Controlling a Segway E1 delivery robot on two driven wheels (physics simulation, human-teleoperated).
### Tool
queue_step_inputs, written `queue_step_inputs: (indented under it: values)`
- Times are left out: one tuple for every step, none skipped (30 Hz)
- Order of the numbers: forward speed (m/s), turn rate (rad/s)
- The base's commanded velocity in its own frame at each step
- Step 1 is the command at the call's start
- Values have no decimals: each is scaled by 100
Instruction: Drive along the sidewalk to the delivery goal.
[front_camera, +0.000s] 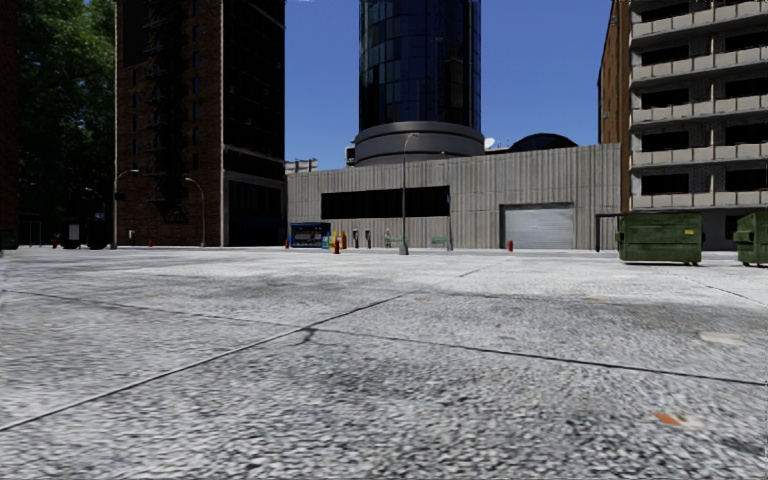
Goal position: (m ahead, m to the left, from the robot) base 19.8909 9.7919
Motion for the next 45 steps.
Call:
queue_step_inputs:
  values:
    - [200, 43]
    - [200, 43]
    - [200, 43]
    - [200, 43]
    - [200, 43]
    - [200, 43]
    - [200, 43]
    - [200, 43]
    - [200, 43]
    - [200, 44]
    - [200, 48]
    - [200, 49]
    - [200, 48]
    - [200, 48]
    - [200, 0]
    - [200, 0]
    - [200, 0]
    - [200, 0]
    - [200, 0]
    - [200, 0]
    - [200, 0]
    - [200, 0]
    - [200, 0]
    - [200, 0]
    - [200, 0]
    - [200, 0]
    - [200, 0]
    - [200, 0]
    - [200, 0]
    - [200, 0]
    - [200, 0]
    - [200, 0]
    - [200, 0]
    - [200, 0]
    - [200, 0]
    - [200, 0]
    - [200, 0]
    - [200, 0]
    - [200, 0]
    - [200, 0]
    - [200, 0]
    - [200, 0]
    - [200, 0]
    - [200, 0]
    - [200, 0]
